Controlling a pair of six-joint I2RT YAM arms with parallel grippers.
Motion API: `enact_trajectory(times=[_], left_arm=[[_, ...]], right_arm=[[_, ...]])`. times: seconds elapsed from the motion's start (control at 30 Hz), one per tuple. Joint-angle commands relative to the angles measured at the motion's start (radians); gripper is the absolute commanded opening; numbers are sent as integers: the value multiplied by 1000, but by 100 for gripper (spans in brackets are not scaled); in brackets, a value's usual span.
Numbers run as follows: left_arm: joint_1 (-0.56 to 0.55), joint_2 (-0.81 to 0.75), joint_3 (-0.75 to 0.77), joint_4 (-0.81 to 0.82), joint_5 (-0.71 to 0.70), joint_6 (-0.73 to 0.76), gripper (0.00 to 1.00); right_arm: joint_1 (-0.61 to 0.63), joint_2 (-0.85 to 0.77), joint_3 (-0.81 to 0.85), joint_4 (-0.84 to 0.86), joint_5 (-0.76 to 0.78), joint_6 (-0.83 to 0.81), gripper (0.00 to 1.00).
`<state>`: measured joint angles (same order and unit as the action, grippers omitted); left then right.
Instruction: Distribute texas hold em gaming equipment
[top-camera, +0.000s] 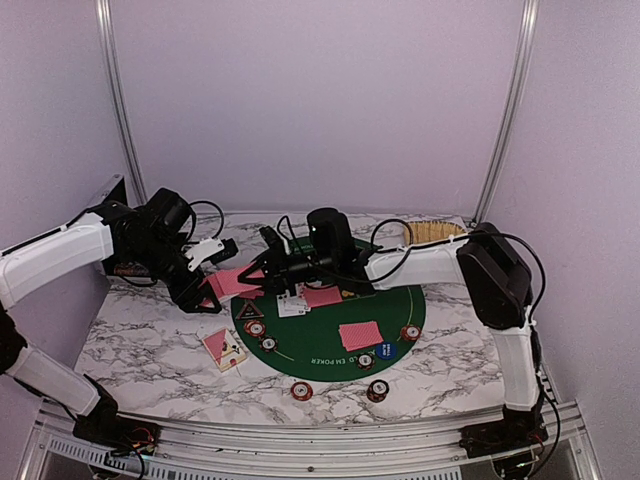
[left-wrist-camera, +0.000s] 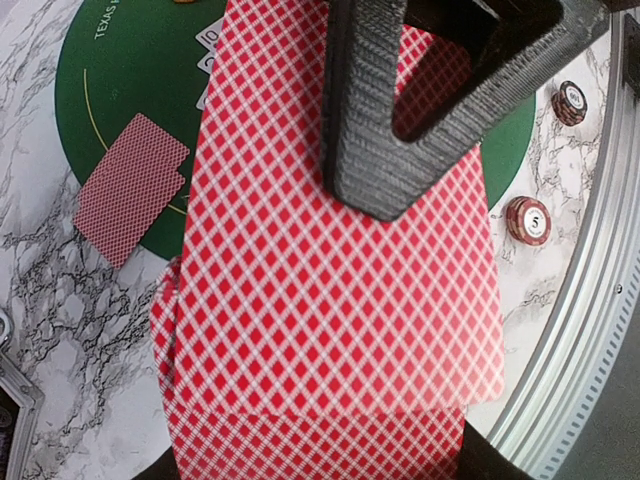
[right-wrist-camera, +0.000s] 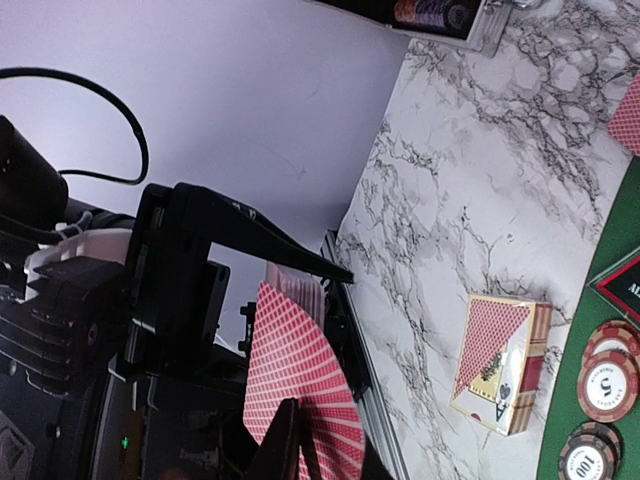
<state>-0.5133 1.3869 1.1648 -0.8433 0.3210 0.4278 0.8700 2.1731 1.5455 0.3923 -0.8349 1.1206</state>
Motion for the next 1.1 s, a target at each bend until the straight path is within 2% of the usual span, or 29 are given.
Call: enact_trajectory(times=[0.0, 0.4, 0.73, 1.07], left_arm=[[4, -37, -2, 10, 12, 0, 0], [4, -49, -14, 4, 3, 9, 0], [4, -57, -30, -4, 5, 17, 0], [4, -67, -66, -15, 12, 32, 0]], right_arm=[[-12, -51, -11, -3, 10, -17, 9], [-60, -103, -52, -80, 5, -76, 3], [-200, -220, -221, -127, 10, -148, 0], [-308, -181, -227, -354, 99, -349, 0]])
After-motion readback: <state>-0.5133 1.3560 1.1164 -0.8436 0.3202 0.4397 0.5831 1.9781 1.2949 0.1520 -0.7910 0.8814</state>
